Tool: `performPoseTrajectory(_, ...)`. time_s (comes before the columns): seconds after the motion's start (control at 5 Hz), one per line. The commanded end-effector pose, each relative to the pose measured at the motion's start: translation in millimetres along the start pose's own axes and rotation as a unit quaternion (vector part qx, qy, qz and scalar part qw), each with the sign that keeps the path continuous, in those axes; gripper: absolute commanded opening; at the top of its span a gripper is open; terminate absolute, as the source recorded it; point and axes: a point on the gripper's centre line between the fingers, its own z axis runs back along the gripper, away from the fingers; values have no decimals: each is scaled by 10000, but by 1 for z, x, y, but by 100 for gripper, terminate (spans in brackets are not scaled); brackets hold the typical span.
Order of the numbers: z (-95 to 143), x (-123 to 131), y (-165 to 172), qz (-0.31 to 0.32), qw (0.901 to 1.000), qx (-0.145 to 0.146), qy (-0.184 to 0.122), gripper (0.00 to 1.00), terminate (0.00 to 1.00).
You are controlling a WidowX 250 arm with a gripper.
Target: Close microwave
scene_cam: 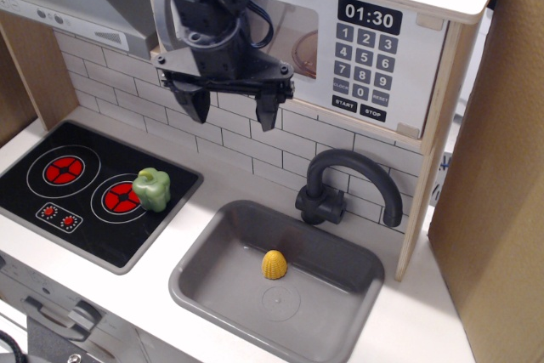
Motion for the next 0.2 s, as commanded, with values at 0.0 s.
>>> performPoseTrajectory(0.0,26,-9,0,-105,9993,56,362,100,100)
